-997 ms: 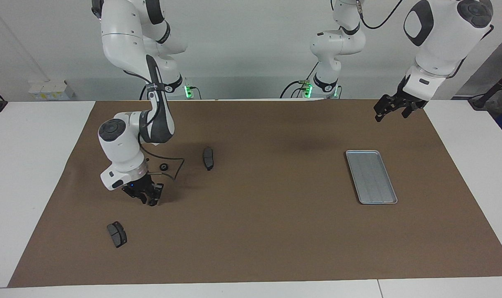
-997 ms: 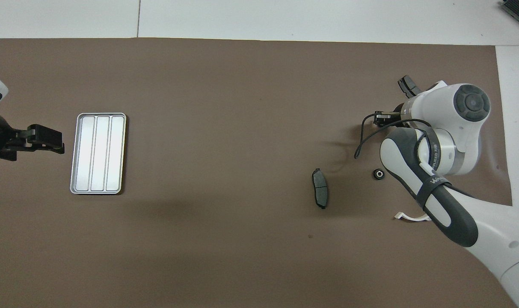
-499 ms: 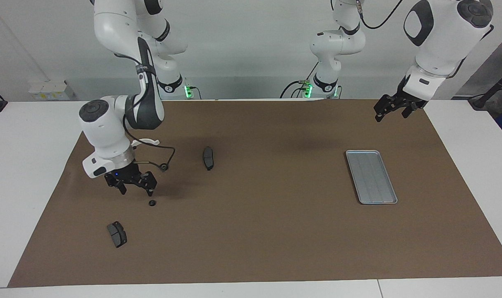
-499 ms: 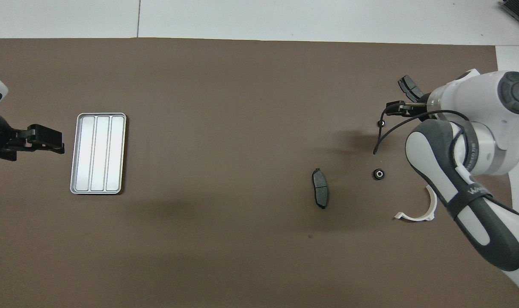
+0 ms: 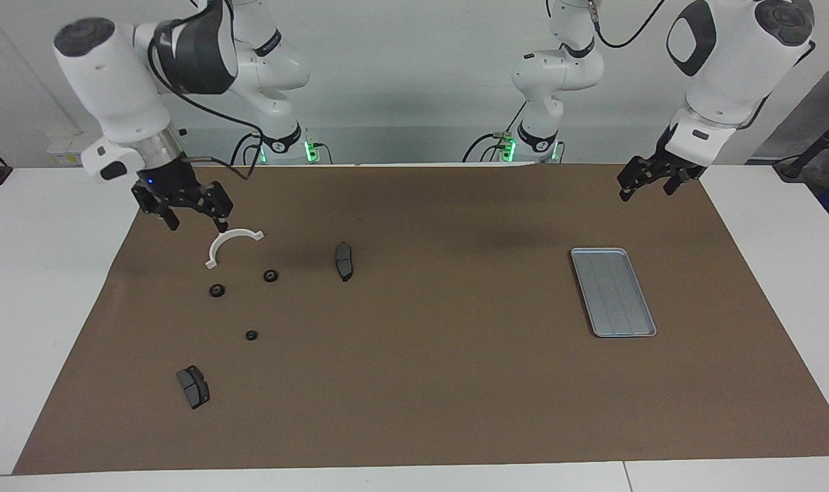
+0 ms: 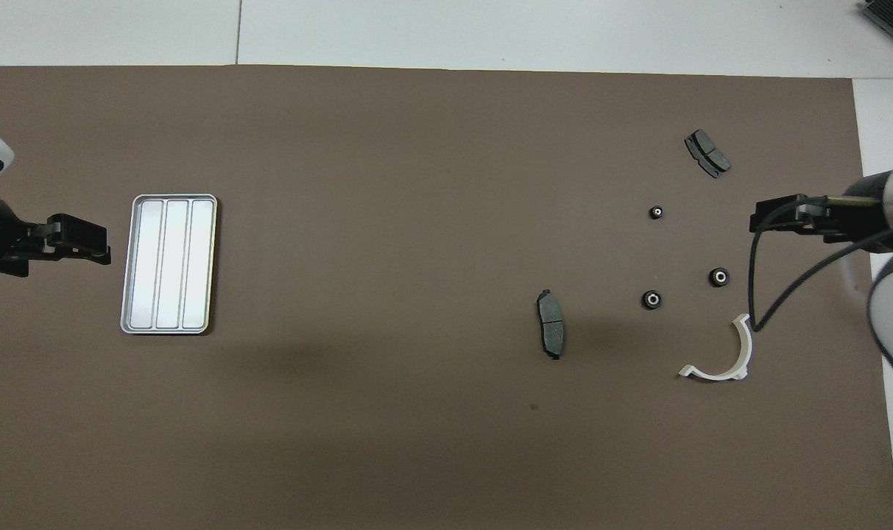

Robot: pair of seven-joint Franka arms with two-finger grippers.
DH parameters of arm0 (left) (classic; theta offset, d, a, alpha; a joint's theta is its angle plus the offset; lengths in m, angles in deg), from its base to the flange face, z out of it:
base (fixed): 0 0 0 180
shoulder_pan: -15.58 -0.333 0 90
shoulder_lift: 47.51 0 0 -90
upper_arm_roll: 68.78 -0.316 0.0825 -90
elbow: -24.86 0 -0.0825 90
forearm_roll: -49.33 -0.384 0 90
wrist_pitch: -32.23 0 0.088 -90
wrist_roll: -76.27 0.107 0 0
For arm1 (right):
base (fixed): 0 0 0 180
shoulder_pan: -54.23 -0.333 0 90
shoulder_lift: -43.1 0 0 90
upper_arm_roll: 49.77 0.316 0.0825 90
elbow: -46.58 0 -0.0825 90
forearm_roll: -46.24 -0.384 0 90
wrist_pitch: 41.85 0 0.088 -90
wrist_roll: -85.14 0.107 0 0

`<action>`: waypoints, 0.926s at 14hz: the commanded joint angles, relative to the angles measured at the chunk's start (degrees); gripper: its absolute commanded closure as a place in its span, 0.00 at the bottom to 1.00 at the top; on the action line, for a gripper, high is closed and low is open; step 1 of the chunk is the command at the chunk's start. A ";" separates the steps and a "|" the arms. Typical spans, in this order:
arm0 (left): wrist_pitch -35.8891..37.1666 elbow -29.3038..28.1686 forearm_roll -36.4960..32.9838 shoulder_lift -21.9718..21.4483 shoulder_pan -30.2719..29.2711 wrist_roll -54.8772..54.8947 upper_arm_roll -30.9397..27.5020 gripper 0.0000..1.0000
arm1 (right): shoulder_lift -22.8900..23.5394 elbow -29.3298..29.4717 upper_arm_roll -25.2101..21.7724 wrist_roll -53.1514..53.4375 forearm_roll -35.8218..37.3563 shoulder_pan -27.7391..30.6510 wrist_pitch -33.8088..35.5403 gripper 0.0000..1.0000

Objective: Place bearing gear from tray to pile

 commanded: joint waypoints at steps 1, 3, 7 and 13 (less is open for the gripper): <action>-0.97 -1.93 -0.70 -1.72 -0.34 0.32 0.21 0.00 | 2.08 7.84 0.52 -1.83 -0.42 2.49 6.95 0.00; -0.97 -1.93 -0.70 -1.72 -0.34 0.32 0.21 0.00 | 2.35 11.19 0.52 -2.35 -0.07 3.29 9.60 0.00; -0.97 -1.93 -0.70 -1.72 -0.34 0.32 0.21 0.00 | 3.49 12.34 0.70 -2.36 1.08 3.29 9.69 0.00; -0.97 -1.93 -0.70 -1.72 -0.34 0.32 0.21 0.00 | 1.21 9.01 0.79 -4.99 1.34 2.41 14.44 0.00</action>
